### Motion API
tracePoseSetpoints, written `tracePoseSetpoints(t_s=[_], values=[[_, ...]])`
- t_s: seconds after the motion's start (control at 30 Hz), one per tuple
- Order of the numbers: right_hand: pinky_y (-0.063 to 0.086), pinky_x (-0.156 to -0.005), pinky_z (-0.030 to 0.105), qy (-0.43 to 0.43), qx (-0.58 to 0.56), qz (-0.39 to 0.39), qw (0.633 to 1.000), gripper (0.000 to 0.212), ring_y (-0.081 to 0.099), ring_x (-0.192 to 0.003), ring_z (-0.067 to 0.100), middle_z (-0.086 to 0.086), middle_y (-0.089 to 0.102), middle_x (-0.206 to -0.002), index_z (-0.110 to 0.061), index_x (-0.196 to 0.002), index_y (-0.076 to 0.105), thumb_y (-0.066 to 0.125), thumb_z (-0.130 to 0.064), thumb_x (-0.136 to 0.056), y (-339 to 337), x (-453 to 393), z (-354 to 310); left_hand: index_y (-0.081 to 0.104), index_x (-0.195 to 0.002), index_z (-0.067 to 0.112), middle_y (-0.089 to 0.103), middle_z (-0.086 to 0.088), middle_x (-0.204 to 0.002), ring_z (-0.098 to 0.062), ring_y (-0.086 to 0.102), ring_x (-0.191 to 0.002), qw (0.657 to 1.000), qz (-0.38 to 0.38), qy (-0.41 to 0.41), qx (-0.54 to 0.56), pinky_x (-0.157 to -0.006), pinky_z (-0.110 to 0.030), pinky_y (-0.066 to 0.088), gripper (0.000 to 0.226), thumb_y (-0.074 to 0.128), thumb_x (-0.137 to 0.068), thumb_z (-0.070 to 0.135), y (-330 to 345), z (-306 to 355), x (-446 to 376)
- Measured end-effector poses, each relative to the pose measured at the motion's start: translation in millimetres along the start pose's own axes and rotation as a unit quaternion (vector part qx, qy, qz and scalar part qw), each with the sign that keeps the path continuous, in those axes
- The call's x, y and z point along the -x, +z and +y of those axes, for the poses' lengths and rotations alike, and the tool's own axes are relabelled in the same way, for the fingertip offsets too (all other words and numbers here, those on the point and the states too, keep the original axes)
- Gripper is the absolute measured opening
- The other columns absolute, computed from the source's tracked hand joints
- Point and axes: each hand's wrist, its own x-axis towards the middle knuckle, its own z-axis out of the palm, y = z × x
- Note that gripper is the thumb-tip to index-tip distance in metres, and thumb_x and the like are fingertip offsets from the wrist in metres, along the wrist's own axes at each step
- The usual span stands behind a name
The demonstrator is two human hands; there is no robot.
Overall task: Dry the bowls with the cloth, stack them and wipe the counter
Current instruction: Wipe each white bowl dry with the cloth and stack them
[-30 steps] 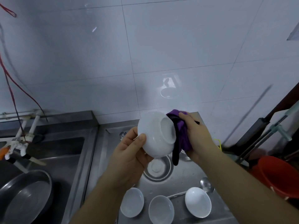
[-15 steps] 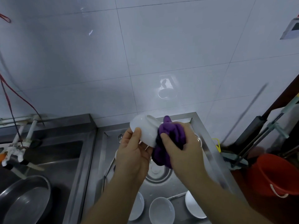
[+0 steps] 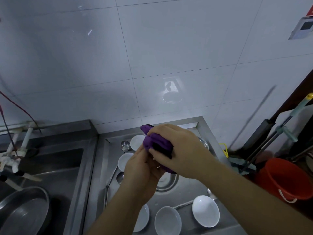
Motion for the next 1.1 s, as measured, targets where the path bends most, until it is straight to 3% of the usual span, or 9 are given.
tracePoseSetpoints(t_s=[0.17, 0.3, 0.37, 0.5, 0.7, 0.8, 0.93, 1.1], values=[[0.053, -0.076, 0.021, 0.115, -0.053, 0.000, 0.992, 0.019, 0.064, -0.085, 0.004, -0.017, 0.070, -0.090, -0.038, -0.105, 0.063, 0.070, -0.044, -0.088, -4.2, -20.6, 8.4, 0.076, -0.121, 0.011, 0.073, -0.026, -0.122, -0.037, 0.076, -0.104, 1.000, -0.020, -0.023, 0.004, -0.083, -0.048, 0.064, 0.034, 0.061, -0.092, 0.022, -4.8, -3.1, -0.7], [0.048, -0.066, 0.007, 0.270, -0.186, 0.051, 0.943, 0.009, 0.067, -0.083, -0.001, -0.017, 0.073, -0.088, -0.036, -0.094, 0.071, 0.076, -0.038, -0.086, -6.9, -32.2, 35.5, 0.070, -0.126, 0.006, 0.071, -0.026, -0.127, -0.038, 0.074, -0.106, 0.999, -0.010, -0.033, 0.024, -0.081, -0.049, 0.064, 0.039, 0.062, -0.091, 0.023, -7.2, -4.8, 0.8], [0.055, -0.073, 0.017, 0.313, -0.291, 0.087, 0.900, 0.009, 0.072, -0.085, 0.006, -0.010, 0.076, -0.090, -0.032, -0.094, 0.075, 0.077, -0.033, -0.085, -3.0, -29.3, 44.3, 0.068, -0.126, 0.005, 0.071, -0.026, -0.127, -0.038, 0.074, -0.106, 0.999, -0.011, -0.028, 0.030, -0.081, -0.048, 0.064, 0.040, 0.061, -0.092, 0.024, -6.5, -4.2, 1.3], [0.061, -0.092, 0.047, 0.335, -0.361, 0.132, 0.860, 0.022, 0.075, -0.098, 0.025, -0.002, 0.078, -0.097, -0.030, -0.100, 0.076, 0.075, -0.041, -0.080, 13.2, -18.0, 47.6, 0.067, -0.128, 0.008, 0.073, -0.022, -0.128, -0.036, 0.075, -0.108, 0.997, 0.010, -0.032, 0.070, -0.082, -0.049, 0.065, 0.040, 0.061, -0.092, 0.022, -6.4, -7.6, 0.6], [0.060, -0.087, 0.039, 0.357, -0.421, 0.184, 0.813, 0.030, 0.075, -0.103, 0.027, 0.004, 0.078, -0.106, -0.025, -0.108, 0.076, 0.079, -0.039, -0.081, 21.4, 3.4, 51.2, 0.058, -0.141, 0.006, 0.070, -0.022, -0.134, -0.040, 0.069, -0.123, 0.996, 0.026, -0.036, 0.079, -0.101, -0.060, 0.055, 0.051, 0.058, -0.094, 0.024, -7.1, -15.8, 0.2], [0.060, -0.081, 0.034, 0.338, -0.418, 0.158, 0.828, 0.025, 0.075, -0.097, 0.023, 0.003, 0.077, -0.103, -0.029, -0.106, 0.075, 0.082, -0.032, -0.082, 16.9, 15.3, 49.4, 0.056, -0.144, 0.005, 0.069, -0.023, -0.135, -0.041, 0.068, -0.124, 0.994, 0.038, -0.032, 0.099, -0.099, -0.056, 0.058, 0.054, 0.057, -0.094, 0.026, -7.3, -14.3, -4.3], [0.053, -0.075, 0.016, 0.279, -0.310, 0.090, 0.904, 0.024, 0.071, -0.089, 0.008, -0.010, 0.075, -0.095, -0.034, -0.105, 0.074, 0.080, -0.017, -0.090, 13.5, 30.1, 45.6, 0.053, -0.146, 0.005, 0.068, -0.024, -0.136, -0.042, 0.067, -0.125, 0.993, 0.043, -0.027, 0.109, -0.090, -0.052, 0.063, 0.054, 0.055, -0.096, 0.028, -14.2, -10.5, -10.5], [0.054, -0.079, 0.018, 0.236, -0.249, 0.062, 0.937, 0.027, 0.070, -0.095, 0.011, -0.012, 0.073, -0.101, -0.035, -0.111, 0.071, 0.077, -0.017, -0.092, 8.0, 36.3, 33.9, 0.055, -0.144, 0.010, 0.070, -0.021, -0.135, -0.041, 0.069, -0.121, 0.995, 0.042, -0.019, 0.089, -0.089, -0.054, 0.063, 0.052, 0.056, -0.096, 0.030, -19.2, -10.2, -11.7]])
